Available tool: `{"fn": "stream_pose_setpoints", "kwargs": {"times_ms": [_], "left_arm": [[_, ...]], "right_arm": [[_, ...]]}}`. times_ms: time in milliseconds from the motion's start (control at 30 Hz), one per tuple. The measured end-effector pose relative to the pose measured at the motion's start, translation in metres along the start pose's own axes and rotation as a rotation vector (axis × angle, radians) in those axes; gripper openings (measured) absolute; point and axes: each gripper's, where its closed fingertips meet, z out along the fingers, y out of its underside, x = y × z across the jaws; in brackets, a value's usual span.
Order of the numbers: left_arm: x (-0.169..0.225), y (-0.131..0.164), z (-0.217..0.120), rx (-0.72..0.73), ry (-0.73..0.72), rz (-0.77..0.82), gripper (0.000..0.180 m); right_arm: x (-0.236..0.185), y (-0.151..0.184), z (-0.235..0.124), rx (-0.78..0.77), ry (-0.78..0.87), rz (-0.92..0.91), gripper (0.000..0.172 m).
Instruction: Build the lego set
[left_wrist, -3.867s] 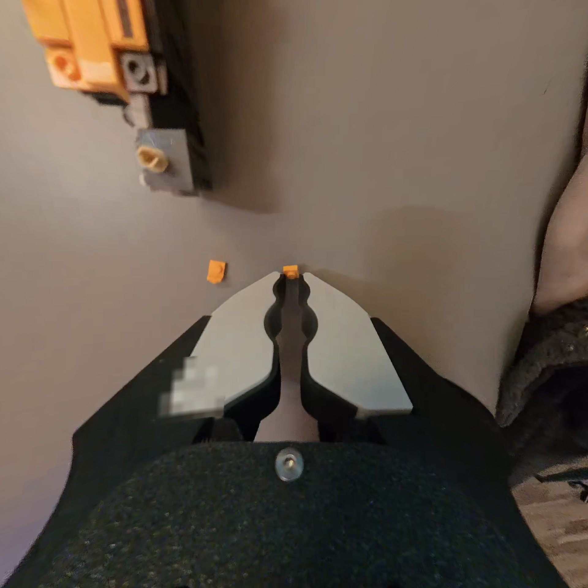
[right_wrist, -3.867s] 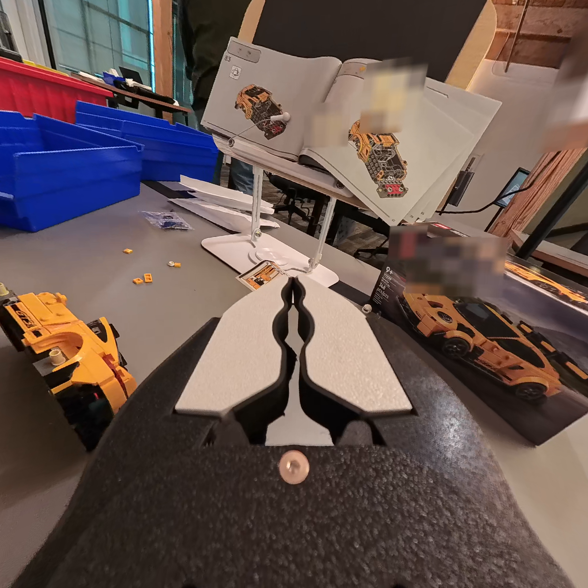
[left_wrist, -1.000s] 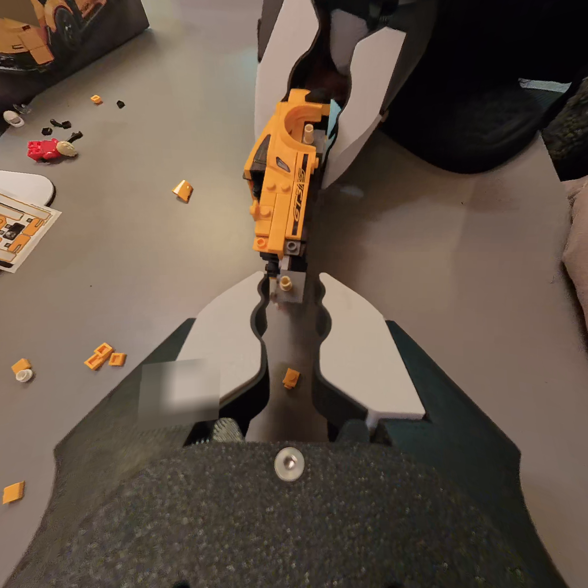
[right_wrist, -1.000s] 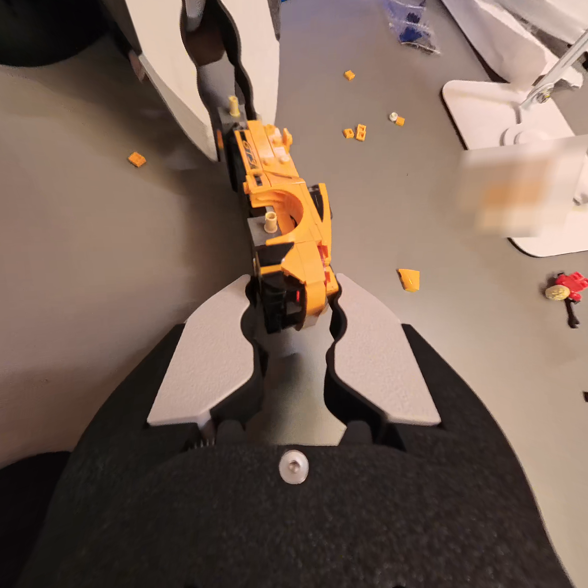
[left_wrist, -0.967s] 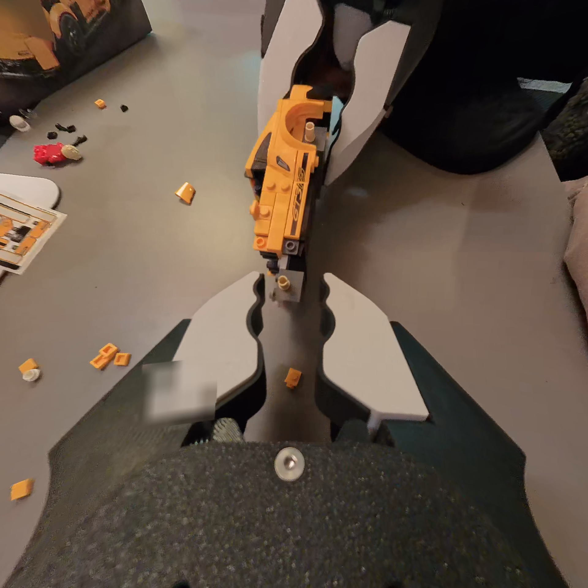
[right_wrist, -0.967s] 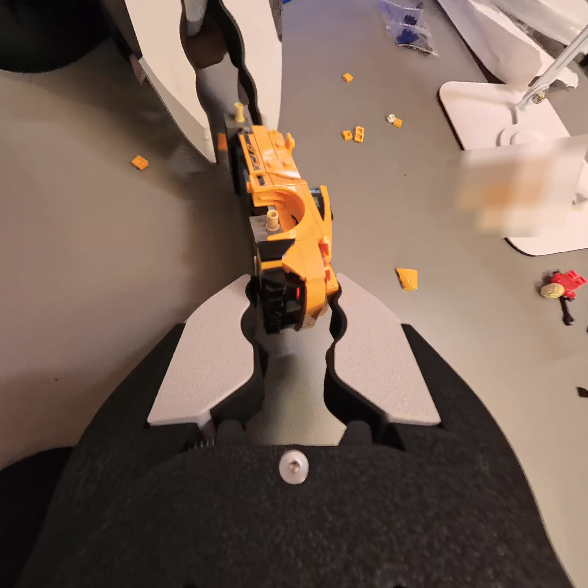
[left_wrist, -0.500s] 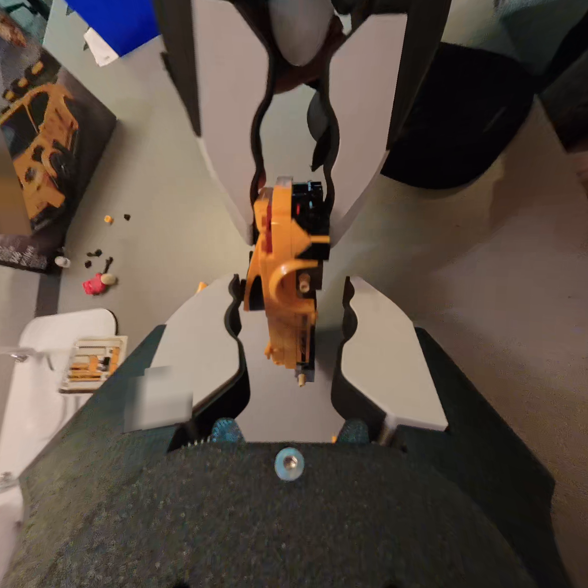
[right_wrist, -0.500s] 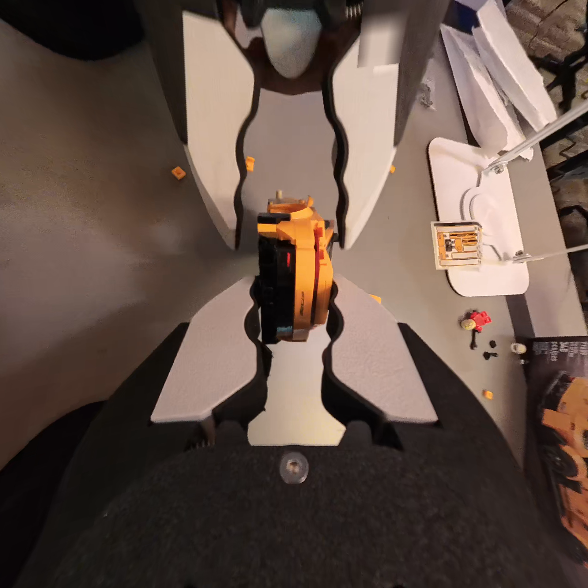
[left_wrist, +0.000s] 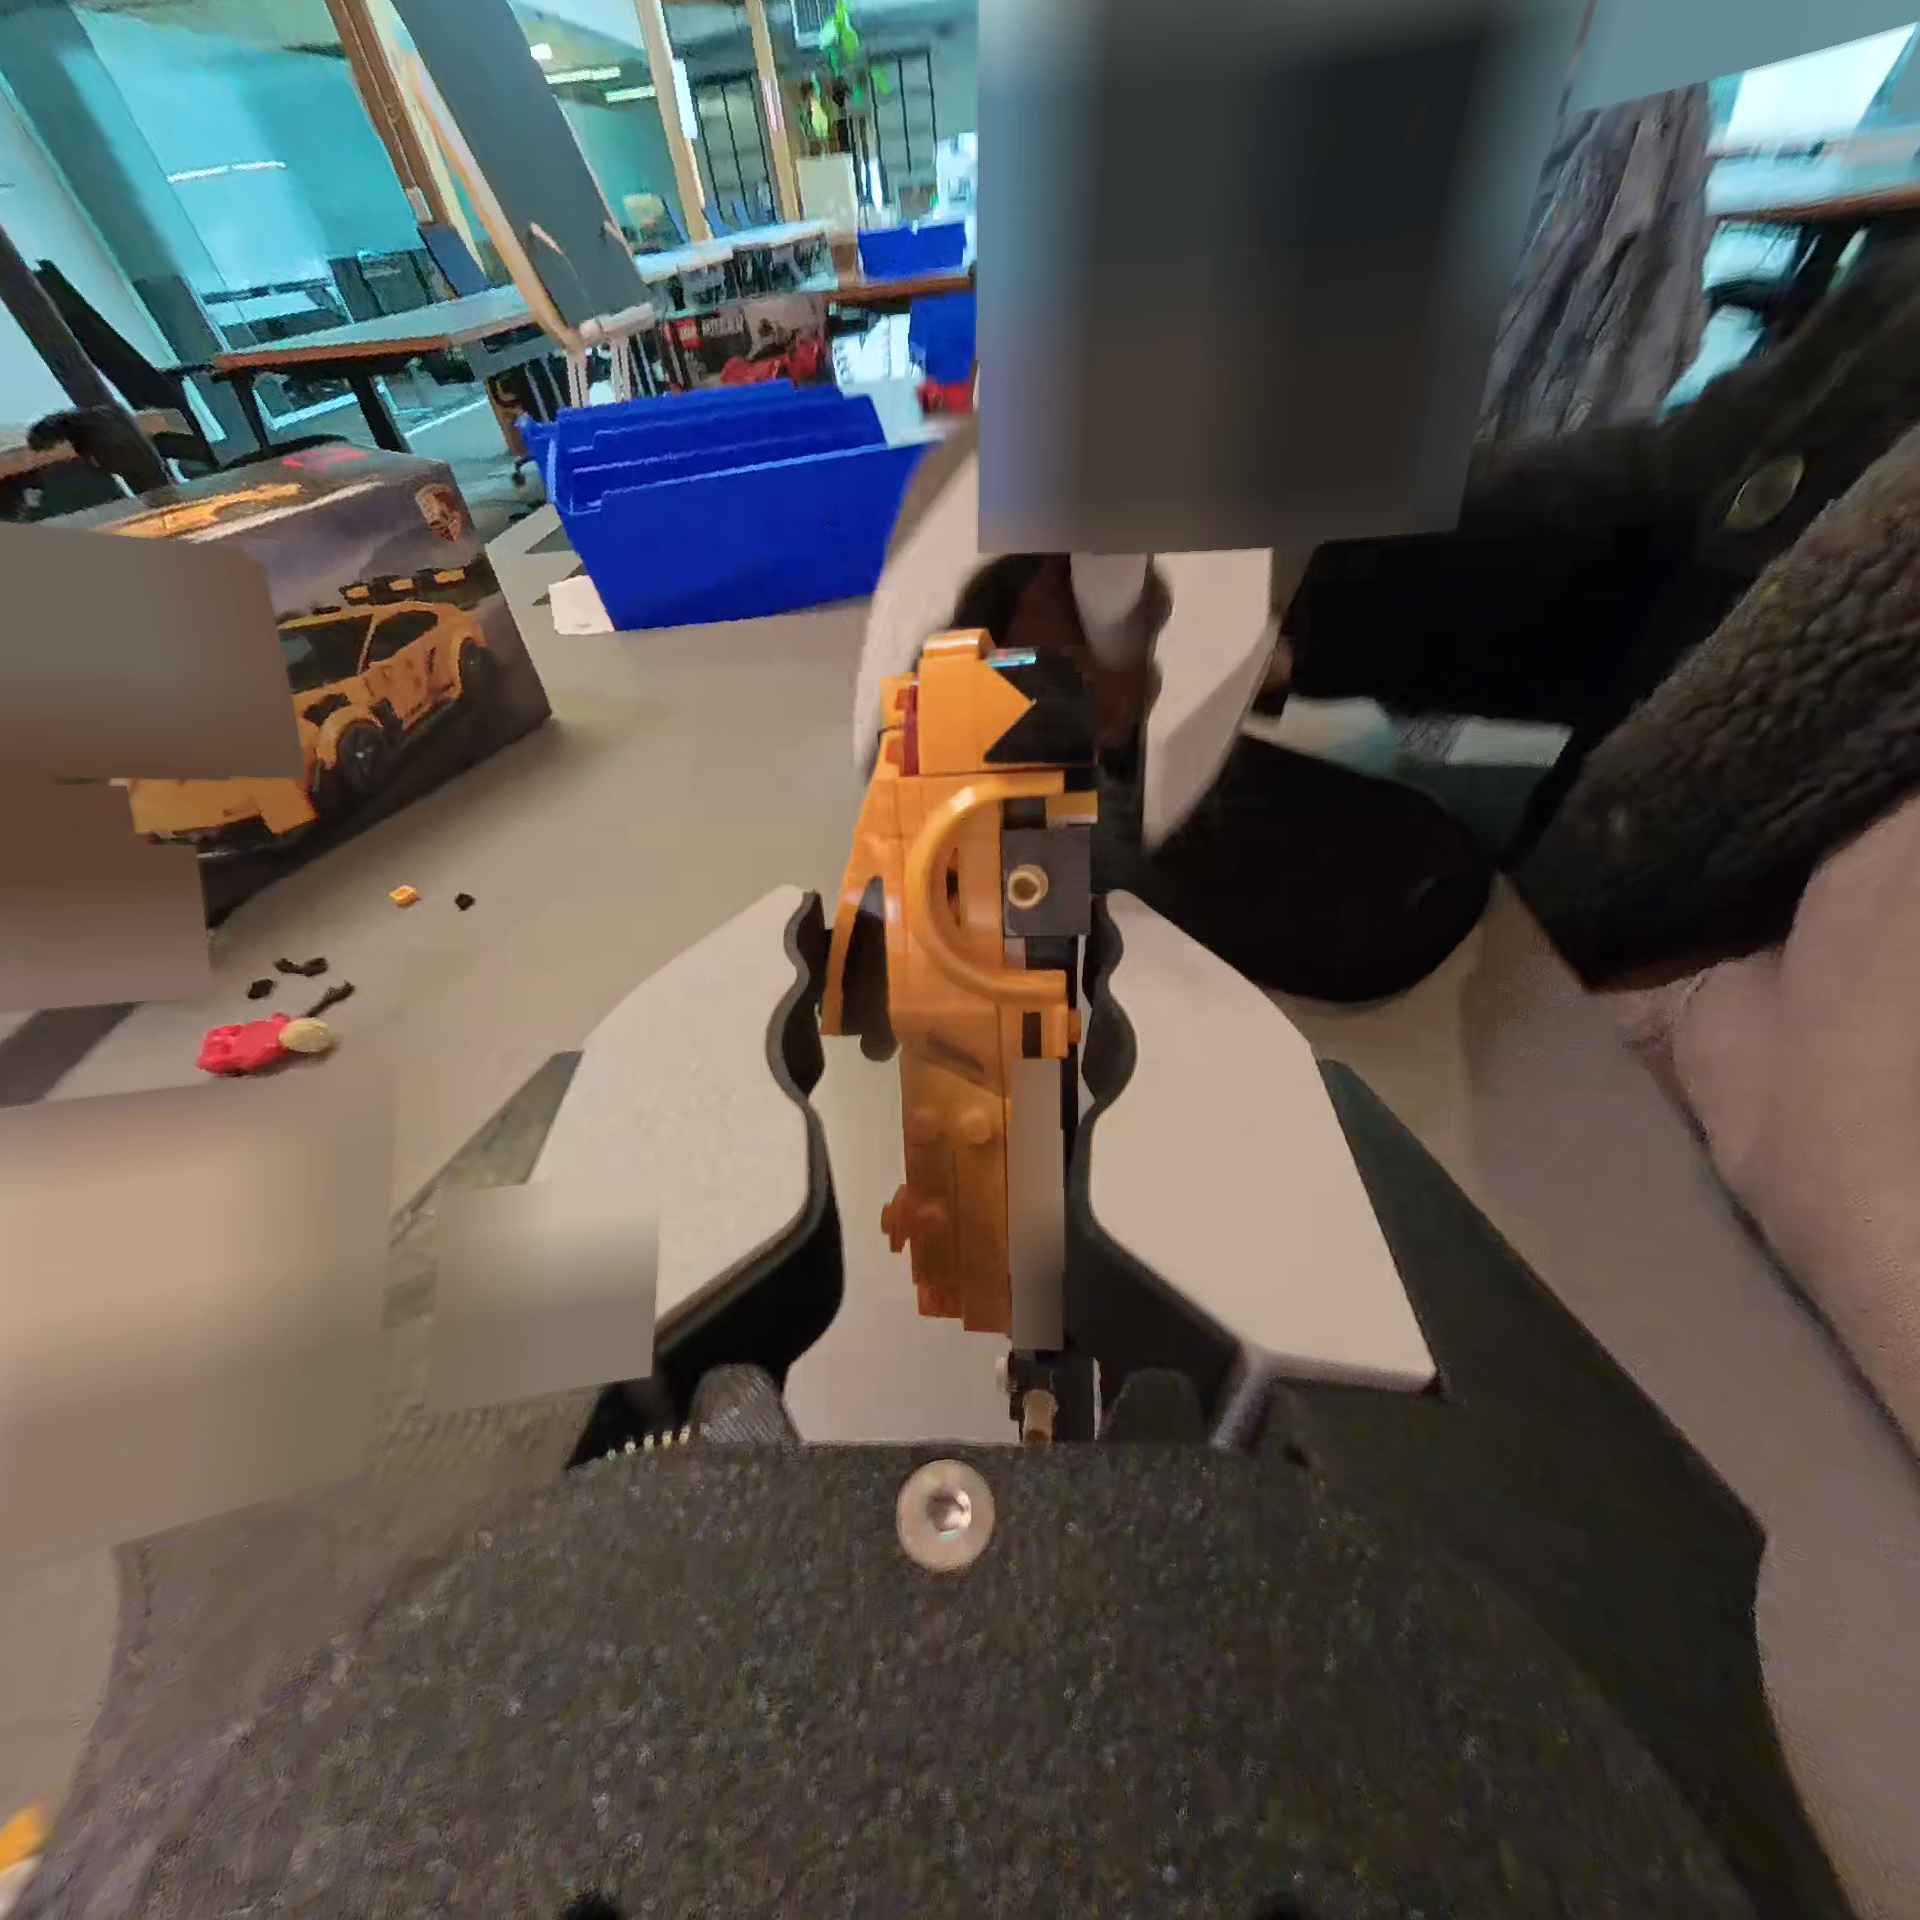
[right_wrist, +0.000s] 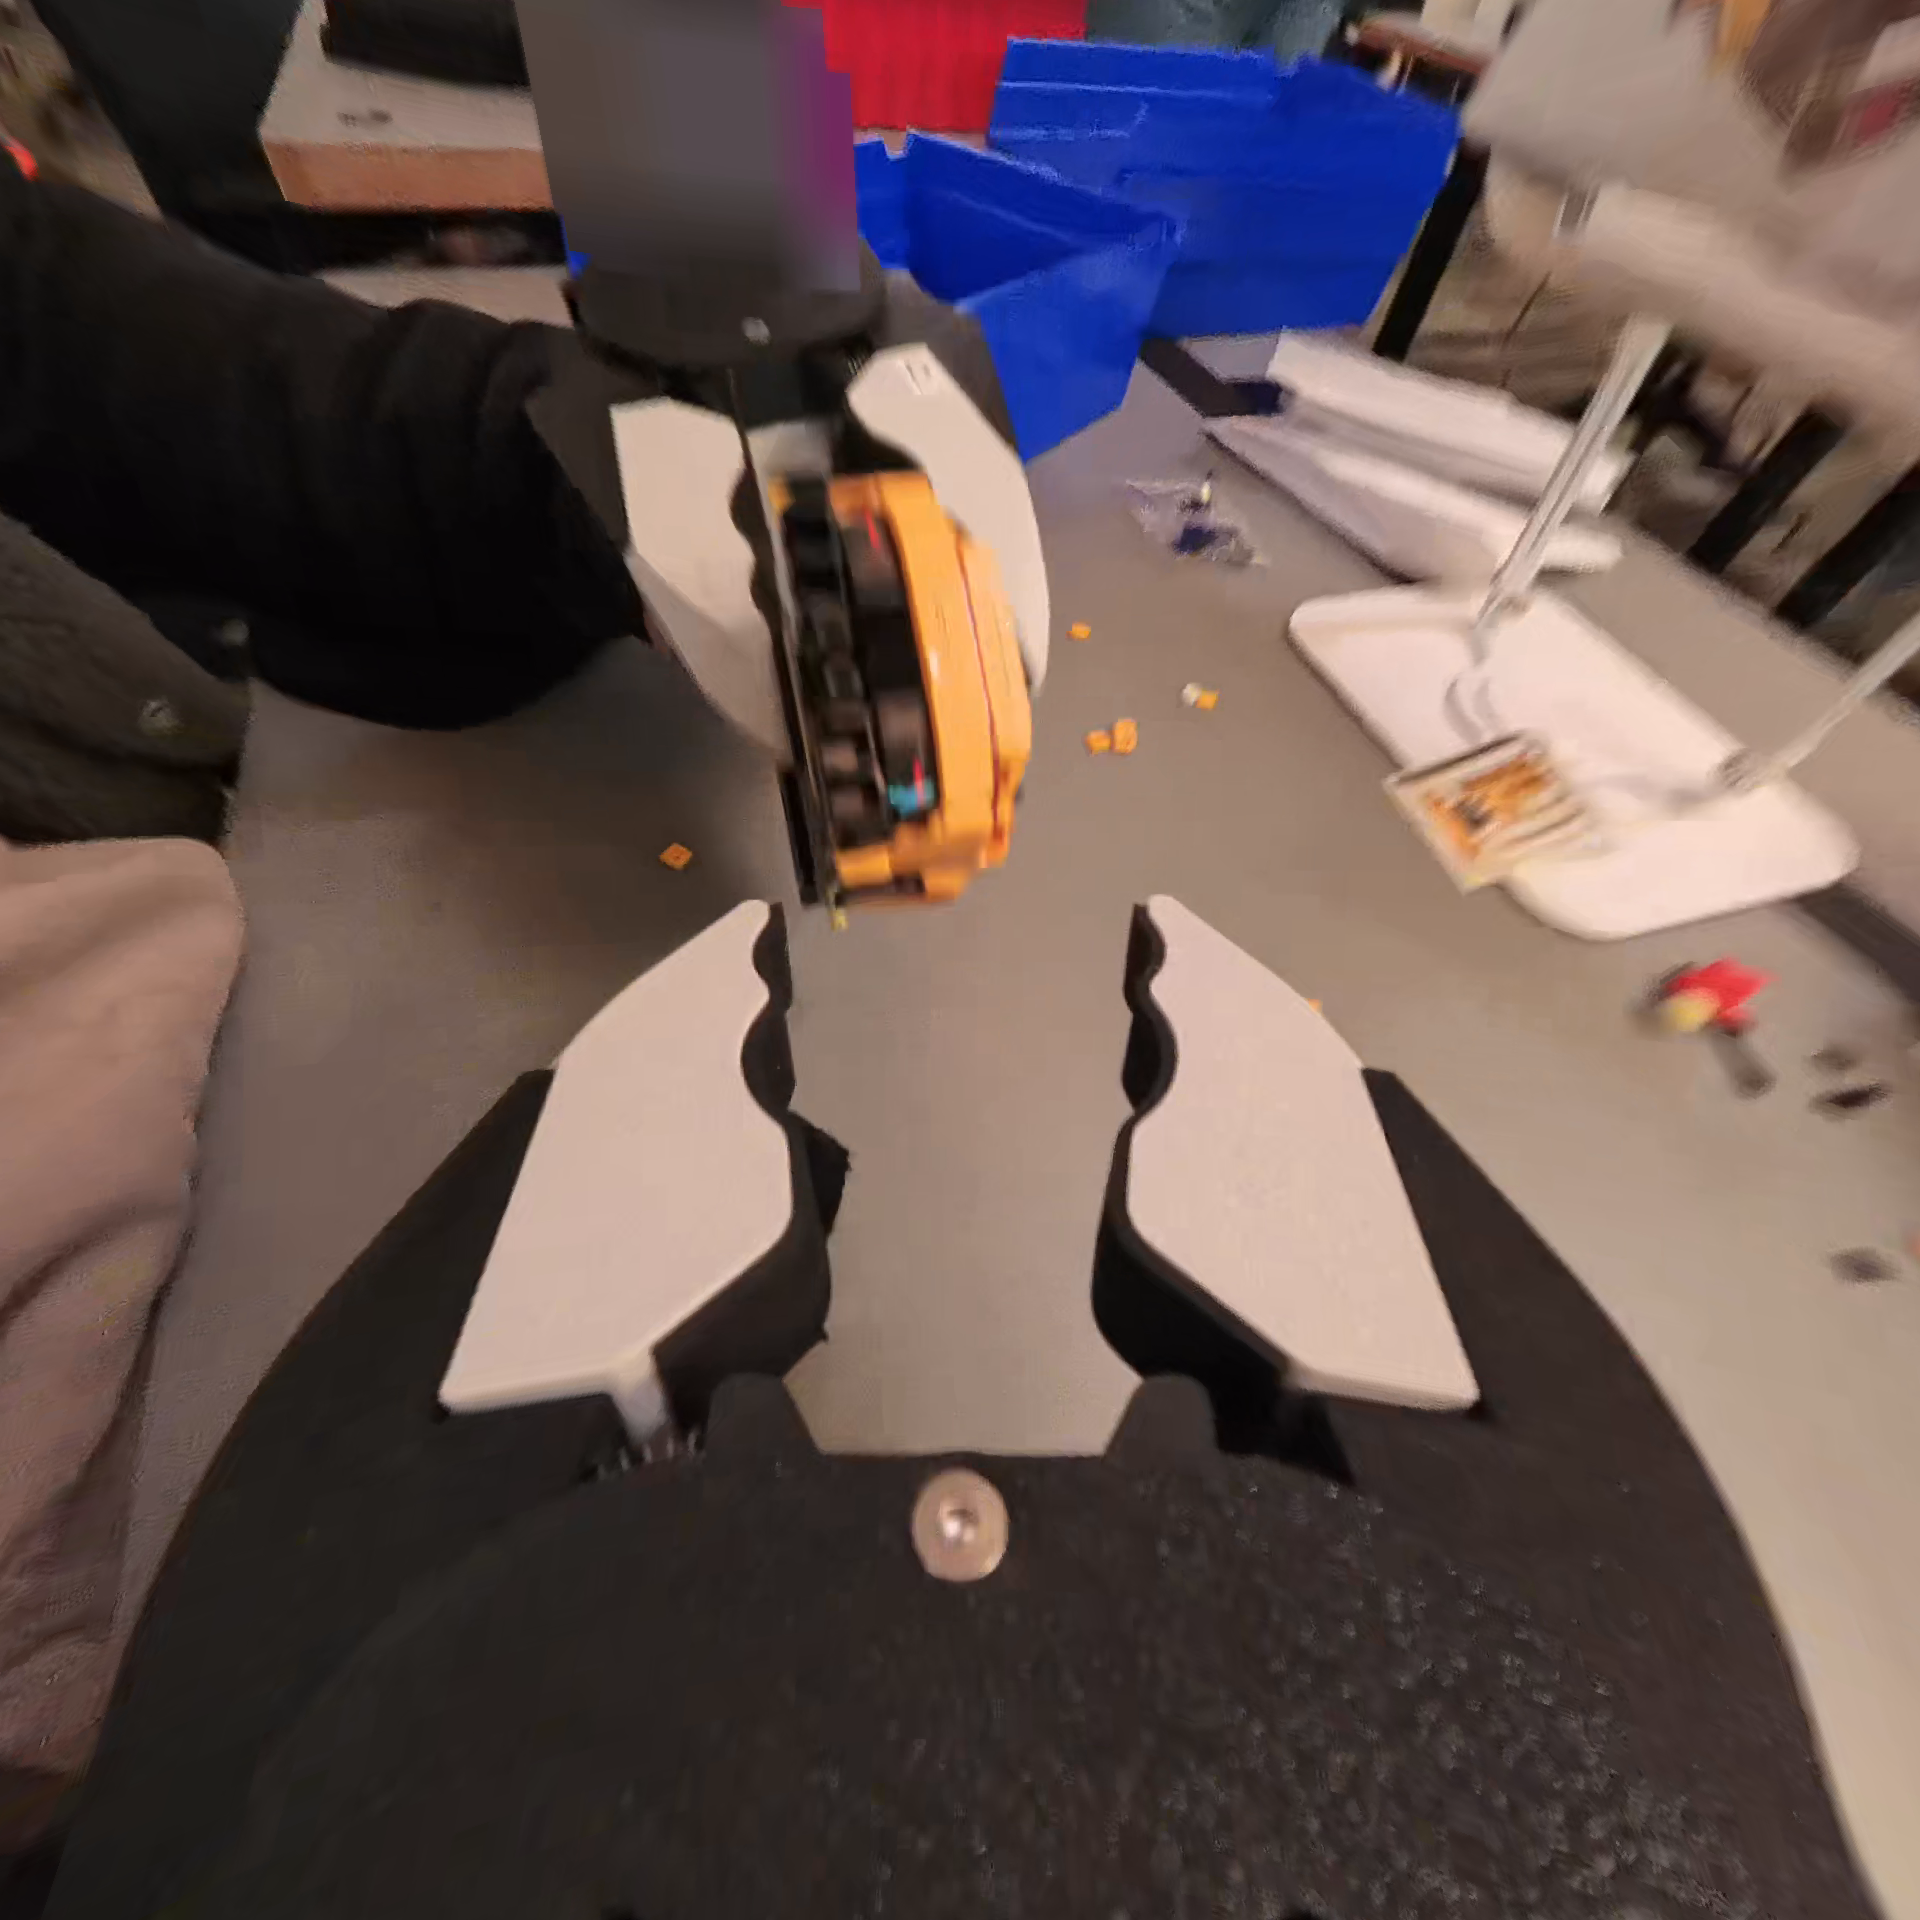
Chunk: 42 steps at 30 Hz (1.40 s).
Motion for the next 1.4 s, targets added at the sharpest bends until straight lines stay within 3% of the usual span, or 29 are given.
{"fn": "stream_pose_setpoints", "kwargs": {"times_ms": [100,200,300,433,600,667,800,867,1033,1167,1400], "left_arm": [[-0.003,-0.012,-0.002,0.09,0.019,-0.076,0.048],[-0.002,-0.032,-0.004,0.196,0.007,-0.098,0.048],[-0.003,-0.045,-0.007,0.28,-0.017,-0.127,0.048],[-0.004,-0.047,-0.015,0.292,-0.006,-0.128,0.048],[-0.013,-0.029,-0.031,0.14,0.026,-0.129,0.053],[-0.015,-0.02,-0.037,0.052,0.007,-0.085,0.052],[-0.012,0.035,-0.018,-0.272,-0.031,0.009,0.047],[-0.007,0.042,-0.013,-0.289,-0.01,0.037,0.047],[0.0,0.066,-0.014,-0.393,0.055,0.001,0.059],[0.009,0.093,-0.013,-0.528,0.081,0.044,0.044],[0.0,0.1,-0.018,-0.523,0.064,-0.051,0.039]], "right_arm": [[-0.009,0.02,0.024,0.023,-0.055,0.131,0.062],[-0.017,0.002,0.039,0.117,-0.091,0.177,0.057],[-0.026,-0.021,0.049,0.194,-0.142,0.213,0.04],[-0.026,-0.025,0.052,0.141,-0.154,0.181,0.032],[-0.014,-0.002,0.036,-0.23,-0.135,0.005,0.028],[-0.006,0.017,0.026,-0.46,-0.123,-0.077,0.027],[-0.002,0.049,0.026,-0.693,-0.184,-0.146,0.027],[0.005,0.057,0.028,-0.733,-0.186,-0.241,0.027],[-0.009,0.061,0.035,-0.724,-0.319,-0.252,0.027],[-0.014,0.068,0.042,-0.723,-0.411,-0.209,0.027],[-0.004,0.073,0.054,-0.713,-0.452,-0.172,0.032]]}}
